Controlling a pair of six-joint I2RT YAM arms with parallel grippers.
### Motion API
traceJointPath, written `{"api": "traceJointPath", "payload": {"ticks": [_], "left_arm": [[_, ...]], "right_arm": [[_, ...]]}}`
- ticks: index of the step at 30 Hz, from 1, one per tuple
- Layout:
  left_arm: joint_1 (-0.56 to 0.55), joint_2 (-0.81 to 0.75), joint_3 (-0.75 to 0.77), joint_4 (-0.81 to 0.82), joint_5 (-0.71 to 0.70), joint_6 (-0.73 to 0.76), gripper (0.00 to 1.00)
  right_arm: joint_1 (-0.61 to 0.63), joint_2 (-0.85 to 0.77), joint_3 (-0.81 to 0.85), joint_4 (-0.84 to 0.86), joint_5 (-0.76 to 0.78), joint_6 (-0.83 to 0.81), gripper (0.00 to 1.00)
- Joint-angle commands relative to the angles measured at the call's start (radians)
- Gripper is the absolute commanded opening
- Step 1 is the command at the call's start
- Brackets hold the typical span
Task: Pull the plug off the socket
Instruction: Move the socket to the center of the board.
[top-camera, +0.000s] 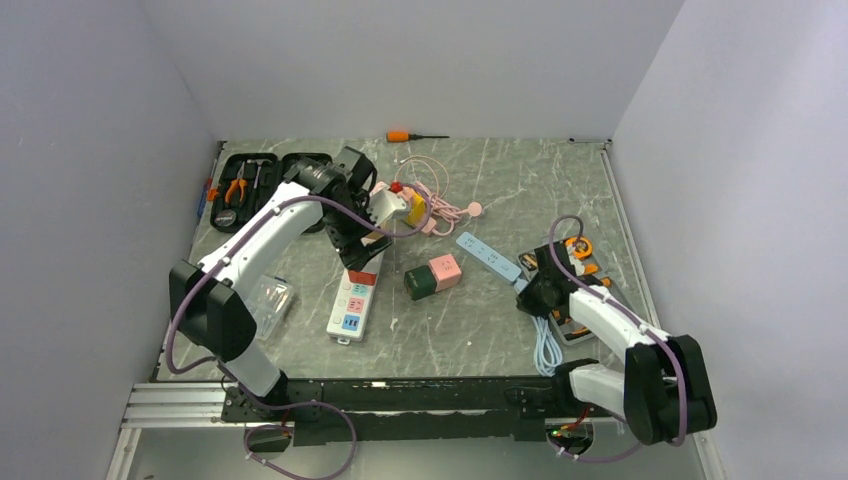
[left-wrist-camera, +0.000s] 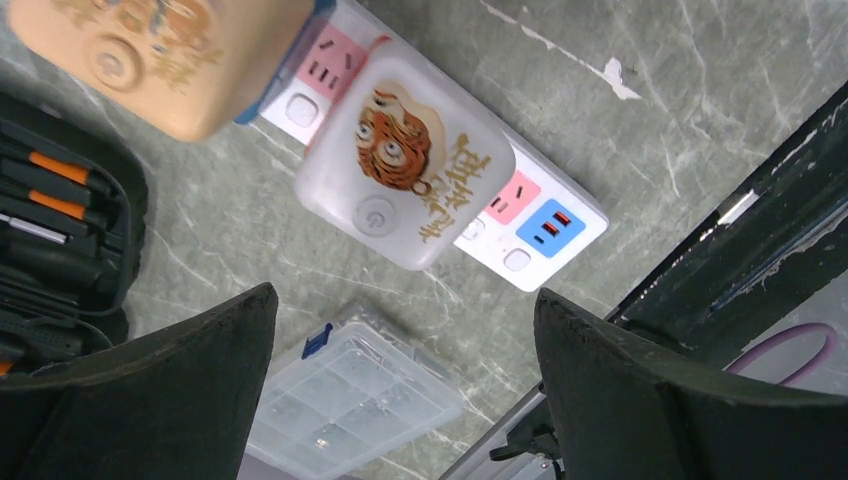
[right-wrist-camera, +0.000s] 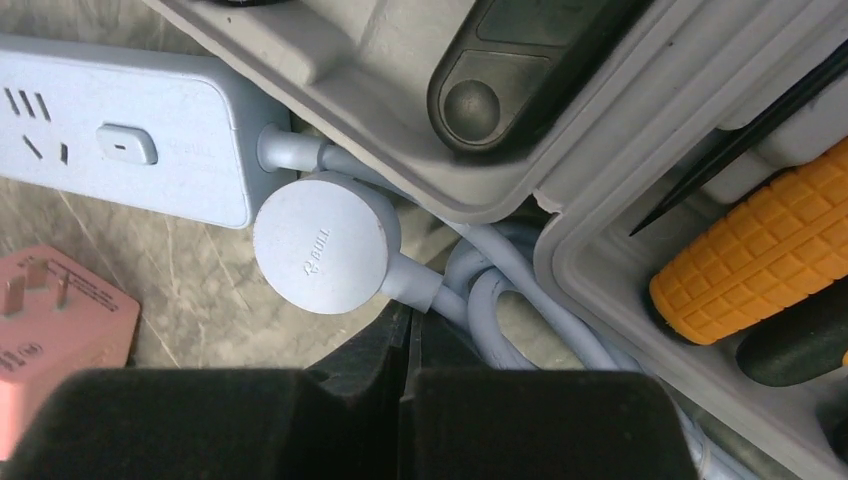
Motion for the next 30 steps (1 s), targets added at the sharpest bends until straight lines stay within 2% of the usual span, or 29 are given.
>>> {"api": "traceJointPath", "payload": {"ticks": [1,4,6,10,14,19,22,26,30], "left_arm": [[0.011,-0.084,-0.059,0.058,0.006,0.039,0.99],[0.02,-0.082,-0.063,0.056,0.018,0.04,0.99],[0.021,-0.08,-0.06,0.051,0.029,0.042,0.99],[0.023,-0.092,-0.059,0.057,0.038,0.046,0.99],[0.025,-0.093,-0.05,0.056,0.043,0.044,0.99],[0.027,-0.089,-0.047,0.056,0.037,0.046,0.99],[0.029,-0.082,-0.041,0.054,0.043,0.048,0.99],[0.035,-0.072,-0.015,0.04,0.066,0.054,1.0],[0.036,-0.078,-0.005,0.047,0.078,0.06,0.99]], "right_arm": [[-0.042,0.079,0.065,-0.018,0.053,-0.001,0.0],[-0.043,0.073,0.137,-0.005,-0.045,-0.063,0.0],[-0.025,-0.003,0.155,0.009,-0.125,-0.105,0.06],[0.002,-0.137,0.165,0.035,-0.13,-0.106,0.23],[0.026,0.005,0.191,0.1,-0.182,-0.104,0.24],[0.15,0.197,0.234,0.219,-0.142,-0.079,0.26],[0.167,0.319,0.271,0.265,-0.129,-0.061,0.24],[0.122,0.434,0.29,0.239,-0.069,-0.016,0.18],[-0.002,0.399,0.208,0.251,0.002,0.048,0.14]]}}
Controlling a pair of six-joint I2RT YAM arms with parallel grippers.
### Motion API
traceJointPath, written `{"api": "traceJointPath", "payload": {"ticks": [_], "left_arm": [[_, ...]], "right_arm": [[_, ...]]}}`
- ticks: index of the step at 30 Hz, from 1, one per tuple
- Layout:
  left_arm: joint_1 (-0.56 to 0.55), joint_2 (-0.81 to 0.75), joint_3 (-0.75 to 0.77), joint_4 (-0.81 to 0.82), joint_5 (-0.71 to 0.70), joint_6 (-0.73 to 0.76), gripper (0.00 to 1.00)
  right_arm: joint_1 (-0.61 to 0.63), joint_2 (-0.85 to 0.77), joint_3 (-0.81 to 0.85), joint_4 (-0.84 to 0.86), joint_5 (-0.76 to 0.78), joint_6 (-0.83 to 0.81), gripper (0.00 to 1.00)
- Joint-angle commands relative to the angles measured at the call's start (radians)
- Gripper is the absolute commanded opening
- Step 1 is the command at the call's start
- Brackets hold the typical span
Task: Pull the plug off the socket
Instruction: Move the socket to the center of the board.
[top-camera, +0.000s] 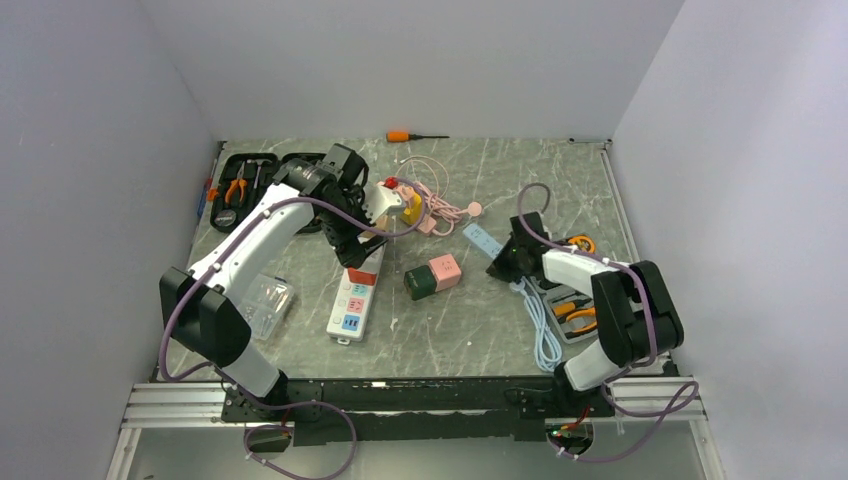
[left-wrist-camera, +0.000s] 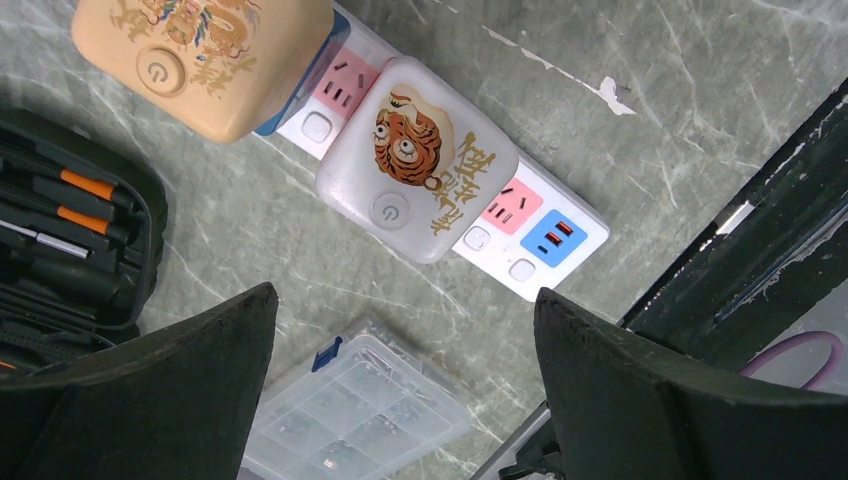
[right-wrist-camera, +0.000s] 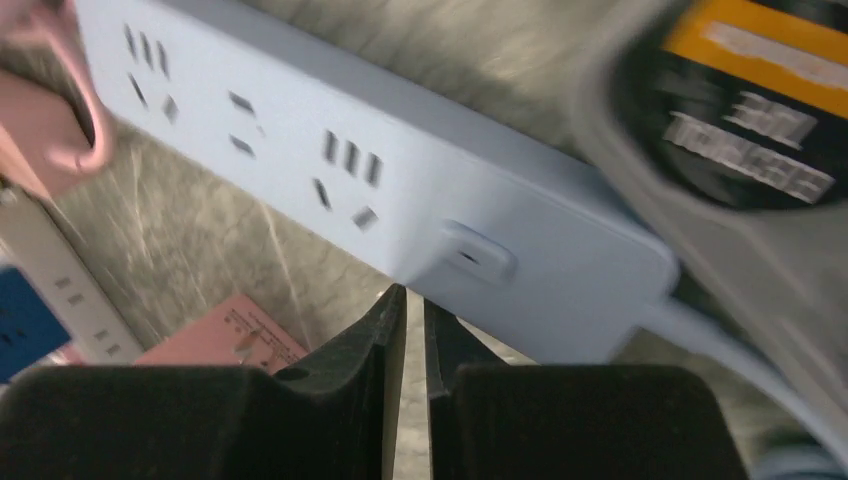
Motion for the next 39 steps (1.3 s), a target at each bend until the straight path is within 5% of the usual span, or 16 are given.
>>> {"api": "traceJointPath", "payload": {"ticks": [1,11,15,23,39], "left_arm": [[0.007,-0.024,0.044,0.009,0.036,0.025,0.99],[0.015,-0.016,0.014,0.027,0.037,0.04,0.99],[0.021,-0.021,-0.001,0.05,0.03,0.036,0.99],[0.026,-0.082,-0.064,0.088,0.083,0.083,0.99],[0.025,-0.43,-0.333,0.204,0.053,0.212,0.99]], "right_arm": [[-0.132,-0.041,-0.077,0.006,0.134,0.077,0.14],[-0.285,-0.119,-0.079,-0.026,0.176,-0.002,0.14],[-0.171,-0.145,-0.012,-0.054,0.204,-0.052,0.21],[0.061,-0.25,0.071,-0.005,0.155,-0.173,0.52],[0.297,0.216,0.44,-0.032,0.268,-0.295,0.55]]}}
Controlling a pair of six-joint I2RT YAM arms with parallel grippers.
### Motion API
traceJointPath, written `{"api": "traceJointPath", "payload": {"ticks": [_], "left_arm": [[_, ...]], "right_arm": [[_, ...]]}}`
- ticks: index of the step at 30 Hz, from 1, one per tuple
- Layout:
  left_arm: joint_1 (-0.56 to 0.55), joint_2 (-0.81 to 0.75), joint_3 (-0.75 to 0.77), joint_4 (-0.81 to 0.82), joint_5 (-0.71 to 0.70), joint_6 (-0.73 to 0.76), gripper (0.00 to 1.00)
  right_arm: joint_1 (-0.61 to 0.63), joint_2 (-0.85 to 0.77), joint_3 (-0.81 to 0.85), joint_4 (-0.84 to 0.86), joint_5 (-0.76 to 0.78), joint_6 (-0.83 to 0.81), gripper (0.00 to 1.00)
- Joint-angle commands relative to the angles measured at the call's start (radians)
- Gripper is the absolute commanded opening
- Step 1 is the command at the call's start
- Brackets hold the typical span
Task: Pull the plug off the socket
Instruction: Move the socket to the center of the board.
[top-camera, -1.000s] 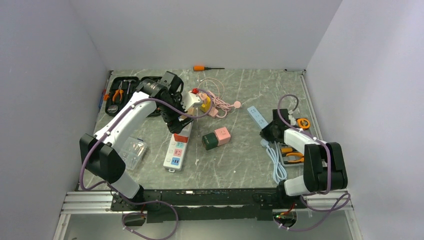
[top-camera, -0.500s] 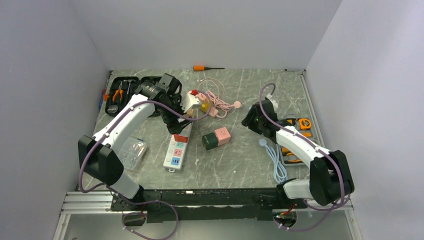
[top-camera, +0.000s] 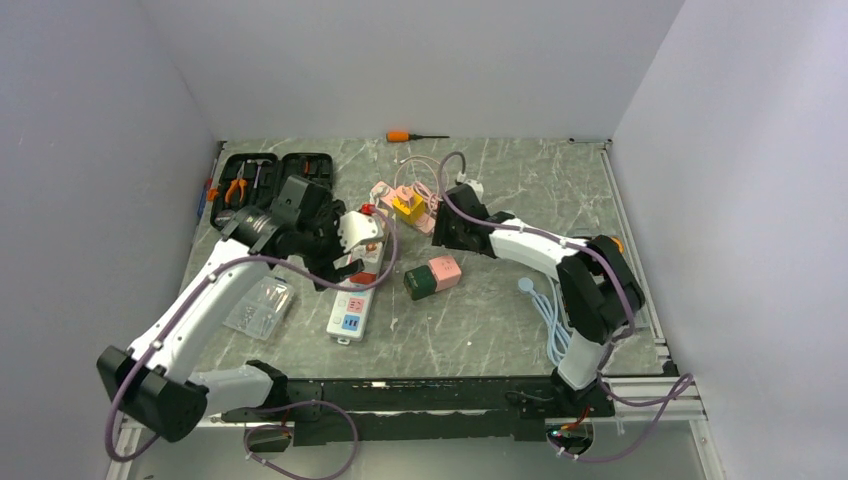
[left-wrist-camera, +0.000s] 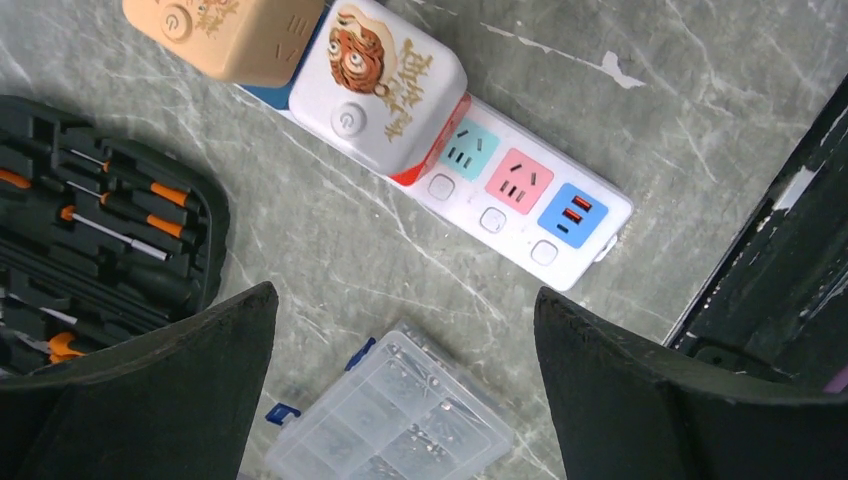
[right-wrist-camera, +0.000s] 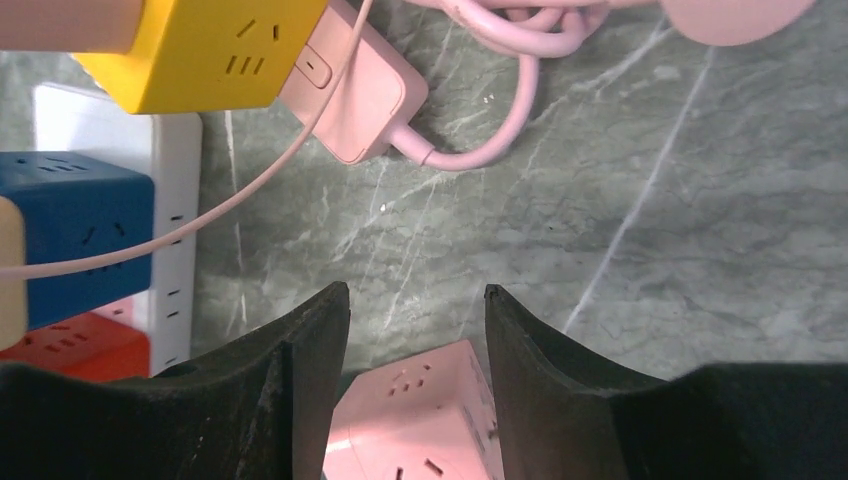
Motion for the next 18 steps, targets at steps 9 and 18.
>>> {"api": "traceJointPath", "payload": {"ticks": [9,18], "left_arm": [[0.003,-0.143,-0.054,0.038,0.015,0.108,0.99],[0.0,-0.129,-0.01,0.032,0.069,0.132,0.99]], "right_arm": [[0.12,-0.07,-0.117,-0.055,0.165,0.02,0.53],[0.173,-0.238,-0.282,-0.087,0.179,0.099,0.53]]}}
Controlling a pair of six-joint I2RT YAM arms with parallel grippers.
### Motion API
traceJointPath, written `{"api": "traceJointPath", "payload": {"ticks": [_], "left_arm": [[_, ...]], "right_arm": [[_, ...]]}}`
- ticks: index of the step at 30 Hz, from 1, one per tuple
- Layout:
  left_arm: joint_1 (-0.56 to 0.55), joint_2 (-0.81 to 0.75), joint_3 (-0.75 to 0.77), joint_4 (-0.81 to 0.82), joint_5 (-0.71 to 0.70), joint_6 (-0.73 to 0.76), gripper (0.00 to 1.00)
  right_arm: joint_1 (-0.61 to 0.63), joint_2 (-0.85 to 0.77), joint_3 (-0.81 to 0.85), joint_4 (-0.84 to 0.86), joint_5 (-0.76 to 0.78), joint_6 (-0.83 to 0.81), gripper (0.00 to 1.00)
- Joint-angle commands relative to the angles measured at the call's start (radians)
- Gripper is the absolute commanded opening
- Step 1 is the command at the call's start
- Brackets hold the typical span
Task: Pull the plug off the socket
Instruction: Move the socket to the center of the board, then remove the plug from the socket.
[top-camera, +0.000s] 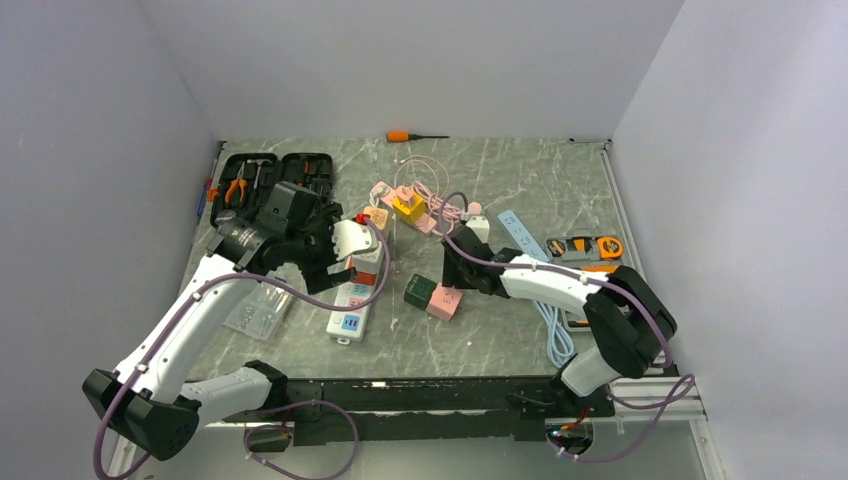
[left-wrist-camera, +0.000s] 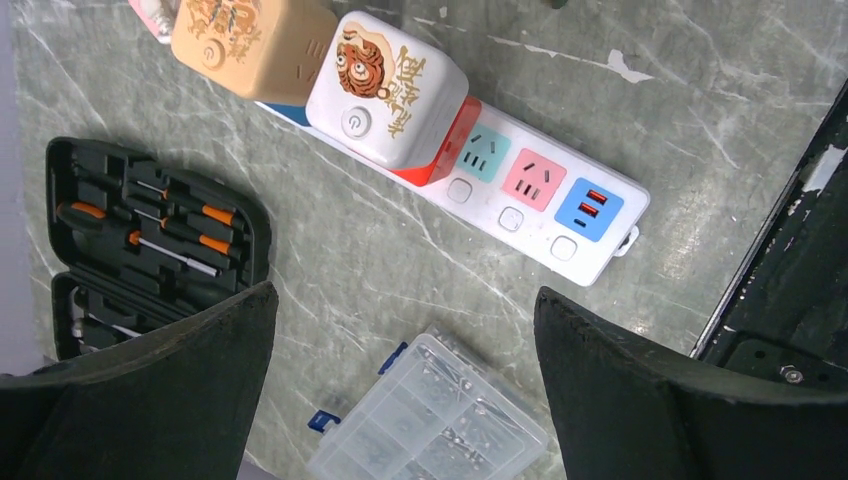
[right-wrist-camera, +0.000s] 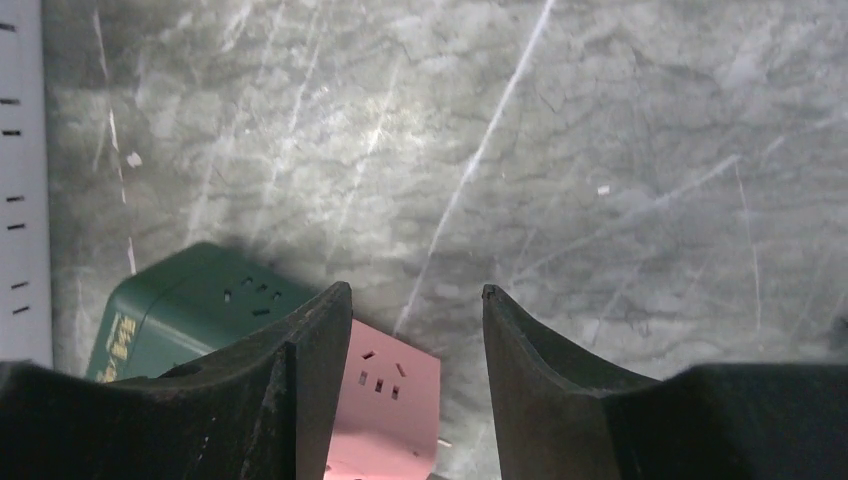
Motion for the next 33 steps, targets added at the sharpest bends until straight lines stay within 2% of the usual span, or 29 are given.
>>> {"api": "traceJointPath", "payload": {"ticks": [1,5,8,11,12,13,17,21,33], "left_arm": [[0.0,-0.005,0.051,0.013,0.062,0.036,0.99],[-0.008,-0.004,0.056,-0.002,0.087,0.068,0.99],[-0.01,-0.006,0.056,-0.007,0.108,0.088,0.99],[-0.012,-0.015,0.052,0.006,0.121,0.089,0.99],[-0.012,-0.017,0.051,0.009,0.122,0.087,0.99],[-0.012,-0.017,0.052,0.011,0.125,0.084,0.99],[-0.013,-0.018,0.068,-0.01,0.134,0.085,0.99],[-0.013,-0.037,0.076,-0.011,0.14,0.085,0.99],[-0.016,-0.047,0.093,-0.029,0.159,0.082,0.99]], "right_arm": [[0.016,-0.063,-0.036,-0.031,0.035,0.047,0.53],[0.013,-0.087,-0.007,-0.07,0.074,-0.005,0.56],[0.012,-0.169,-0.017,-0.037,0.036,-0.065,0.62],[0.014,-0.27,-0.059,0.01,-0.032,-0.103,0.78],[0.018,-0.301,-0.076,0.028,-0.062,-0.115,0.92],[0.026,-0.326,-0.091,0.047,-0.088,-0.13,0.99],[0.078,-0.373,-0.134,0.084,-0.16,-0.202,1.0],[0.113,-0.314,-0.133,0.099,-0.223,-0.269,1.0],[0.162,-0.167,-0.112,0.123,-0.193,-0.326,1.0]]}}
